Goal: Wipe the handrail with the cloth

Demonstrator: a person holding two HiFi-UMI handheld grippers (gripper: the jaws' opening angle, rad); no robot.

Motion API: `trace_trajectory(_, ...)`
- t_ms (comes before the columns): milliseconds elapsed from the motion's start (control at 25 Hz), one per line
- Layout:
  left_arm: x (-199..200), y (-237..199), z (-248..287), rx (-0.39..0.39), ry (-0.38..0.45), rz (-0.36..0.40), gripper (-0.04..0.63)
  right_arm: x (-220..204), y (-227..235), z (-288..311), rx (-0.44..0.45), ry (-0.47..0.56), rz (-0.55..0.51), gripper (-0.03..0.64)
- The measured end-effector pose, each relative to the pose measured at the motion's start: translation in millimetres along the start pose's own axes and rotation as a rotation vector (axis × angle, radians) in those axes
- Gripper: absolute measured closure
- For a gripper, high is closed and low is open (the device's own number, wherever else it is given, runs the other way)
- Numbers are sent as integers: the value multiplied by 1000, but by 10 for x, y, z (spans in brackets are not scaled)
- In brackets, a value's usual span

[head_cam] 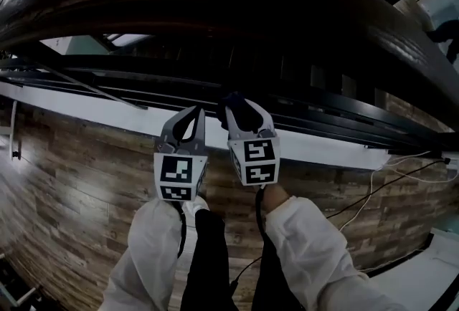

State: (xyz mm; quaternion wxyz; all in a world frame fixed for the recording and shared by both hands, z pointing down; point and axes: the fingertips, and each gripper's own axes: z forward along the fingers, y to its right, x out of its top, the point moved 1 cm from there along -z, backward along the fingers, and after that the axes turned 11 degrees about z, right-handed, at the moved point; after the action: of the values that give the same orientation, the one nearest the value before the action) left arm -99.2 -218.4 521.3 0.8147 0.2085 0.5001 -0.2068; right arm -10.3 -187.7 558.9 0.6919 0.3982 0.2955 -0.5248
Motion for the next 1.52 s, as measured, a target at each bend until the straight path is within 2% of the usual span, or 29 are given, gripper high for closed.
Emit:
trace_trajectory(240,309,605,225,-74,20,33,595,29,626,-411,-70,38,35,488)
trace_trajectory(560,471,1373,459,-187,21,81,595,-32,1340,-843,-164,61,92,487)
trace_trajectory(760,634,1825,605,-230,36,113,595,-18,1801,-1126,-214,88,115,487)
trace_trajectory(1520,1049,3264,1150,-356,59,135,595,-154,3027,-1911,-281,90,153,486)
